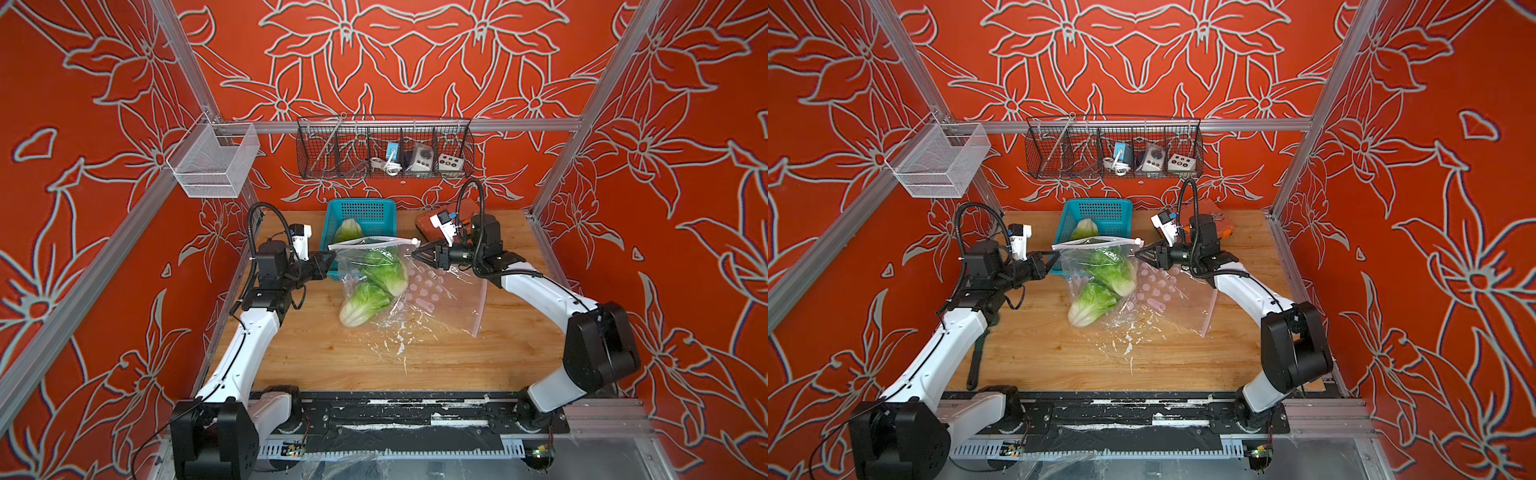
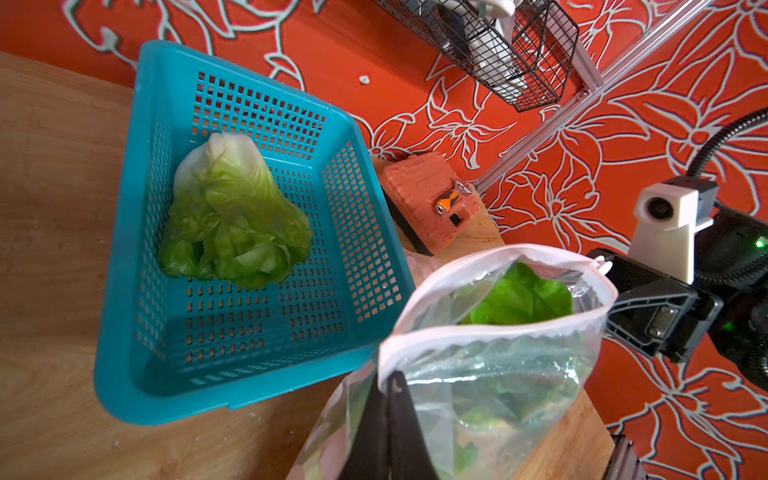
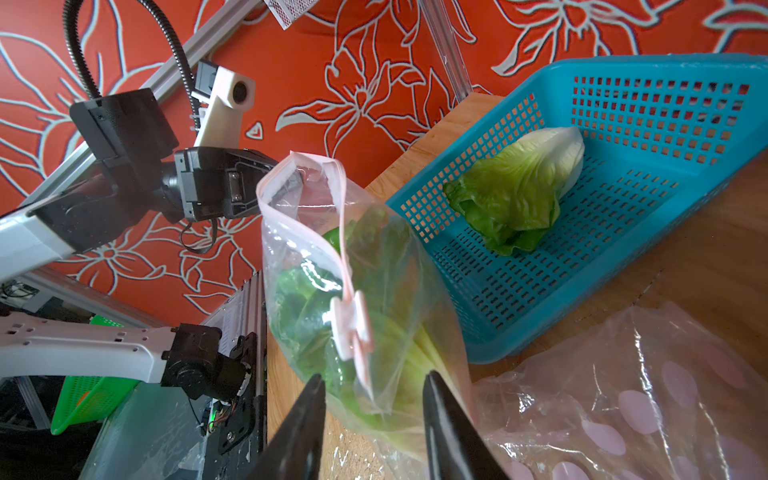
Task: Put the chinese cabbages into a zipper bag and zip it
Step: Adjust the zipper food storage bag at the center of the board, then zip the zipper on the zipper food storage bag.
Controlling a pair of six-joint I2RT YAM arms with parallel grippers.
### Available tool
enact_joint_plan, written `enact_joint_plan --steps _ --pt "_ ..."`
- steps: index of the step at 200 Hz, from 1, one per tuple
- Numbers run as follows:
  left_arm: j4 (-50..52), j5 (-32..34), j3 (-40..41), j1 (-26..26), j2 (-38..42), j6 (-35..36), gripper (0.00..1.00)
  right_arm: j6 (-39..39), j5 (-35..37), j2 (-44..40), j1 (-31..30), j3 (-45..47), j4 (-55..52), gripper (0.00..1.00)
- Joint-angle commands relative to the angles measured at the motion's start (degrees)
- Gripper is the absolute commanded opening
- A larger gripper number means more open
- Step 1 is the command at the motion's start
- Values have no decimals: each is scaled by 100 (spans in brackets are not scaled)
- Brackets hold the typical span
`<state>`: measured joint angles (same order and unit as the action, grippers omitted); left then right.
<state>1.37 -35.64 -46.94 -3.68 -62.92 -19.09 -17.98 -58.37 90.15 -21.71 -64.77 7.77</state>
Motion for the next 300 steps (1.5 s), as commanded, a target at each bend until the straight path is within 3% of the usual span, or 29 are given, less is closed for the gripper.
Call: enact_joint_plan --steps 1,76,118,160,187,212,228,254,285,300 --pt "57 33 -79 -54 -36 115 0 -254 -303 87 36 -189 435 33" --pt "13 4 -39 -71 -57 64 0 -715 -361 254 19 -246 860 17" --pt "35 4 -59 -80 -48 42 0 -888 -309 268 10 -220 1028 1" --pt "-29 -286 -72 -317 160 -277 0 -819 171 -280 9 -251 430 0" --pt "-47 -639 -63 -475 458 -617 0 -530 445 -900 12 -429 -609 0" --pt "258 -730 -326 -489 584 -416 13 325 908 -1217 -4 -1022 -2247 0" --pt "425 -782 -598 -484 583 -230 29 866 1073 -1183 -34 -1593 -3162 0" --pt "219 -1180 -948 -432 572 -275 44 1537 1349 -1132 -61 -2248 -4080 0" --pt "539 -439 -1727 719 239 635 54 1927 1581 -1036 -146 -2558 -4625 0" --pt "498 -399 -2028 1199 -5 846 57 2145 1730 -1002 -234 -2694 -4891 0"
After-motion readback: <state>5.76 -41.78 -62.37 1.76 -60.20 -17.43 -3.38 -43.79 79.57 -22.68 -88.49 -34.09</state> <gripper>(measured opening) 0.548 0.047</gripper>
